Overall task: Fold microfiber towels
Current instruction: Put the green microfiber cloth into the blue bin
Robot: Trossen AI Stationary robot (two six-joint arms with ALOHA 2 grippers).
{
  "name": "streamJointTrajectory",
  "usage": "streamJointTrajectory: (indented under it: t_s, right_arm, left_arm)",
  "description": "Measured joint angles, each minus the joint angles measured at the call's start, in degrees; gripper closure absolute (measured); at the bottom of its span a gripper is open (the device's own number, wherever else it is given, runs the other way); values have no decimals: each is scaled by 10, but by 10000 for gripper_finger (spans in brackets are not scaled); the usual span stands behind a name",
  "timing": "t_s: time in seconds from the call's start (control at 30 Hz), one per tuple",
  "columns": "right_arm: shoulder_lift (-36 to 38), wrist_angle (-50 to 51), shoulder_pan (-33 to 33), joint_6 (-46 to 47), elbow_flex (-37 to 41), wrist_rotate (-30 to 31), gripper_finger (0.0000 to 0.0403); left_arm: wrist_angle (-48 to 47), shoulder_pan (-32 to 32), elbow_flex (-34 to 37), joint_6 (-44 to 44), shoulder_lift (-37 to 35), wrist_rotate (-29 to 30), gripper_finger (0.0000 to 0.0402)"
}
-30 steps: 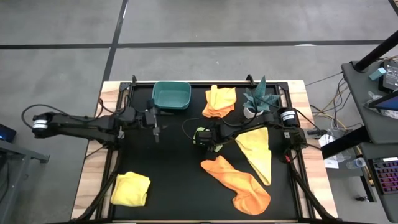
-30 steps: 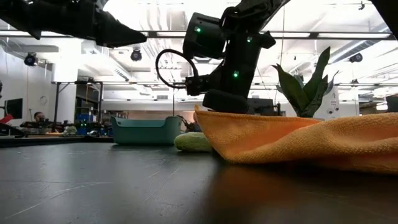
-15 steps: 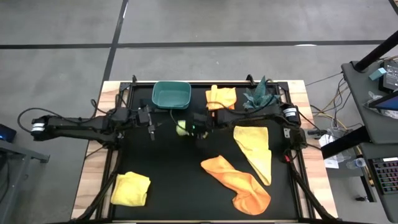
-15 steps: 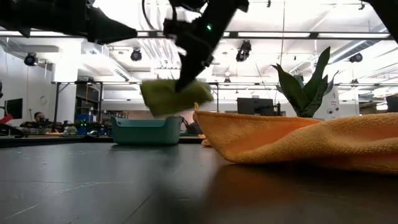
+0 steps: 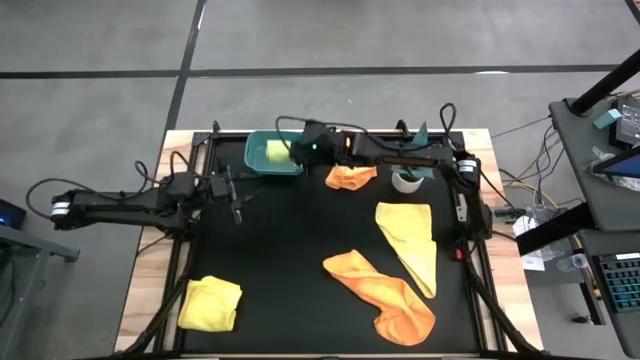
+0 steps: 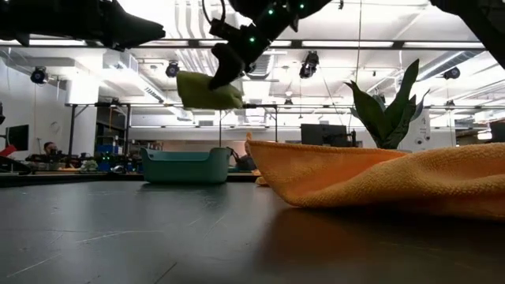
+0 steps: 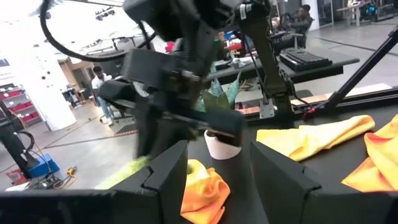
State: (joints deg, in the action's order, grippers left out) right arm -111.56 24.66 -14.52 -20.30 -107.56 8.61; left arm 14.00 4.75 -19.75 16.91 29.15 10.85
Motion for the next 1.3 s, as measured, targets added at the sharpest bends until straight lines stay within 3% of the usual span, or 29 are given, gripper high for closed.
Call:
streamJointTrajectory:
  t_s: [0.2,0.63,1.13,1.3]
  right_arm:
    - [-66,4,-17,-36,-58,-21,380]
    - [-255,49,-54,-83,-274,-29,380]
    - [-267,29,-67,-83,-269,-31,377]
    - [-267,7,-68,-75,-256,-47,338]
  left_arm:
    - [8,0,2,0,-6,0,242]
    - [9,0,5,0,-16,-1,242]
    - [9,0,5,0,-13,-1,242]
    - [9,0,5,0,-13,-1,242]
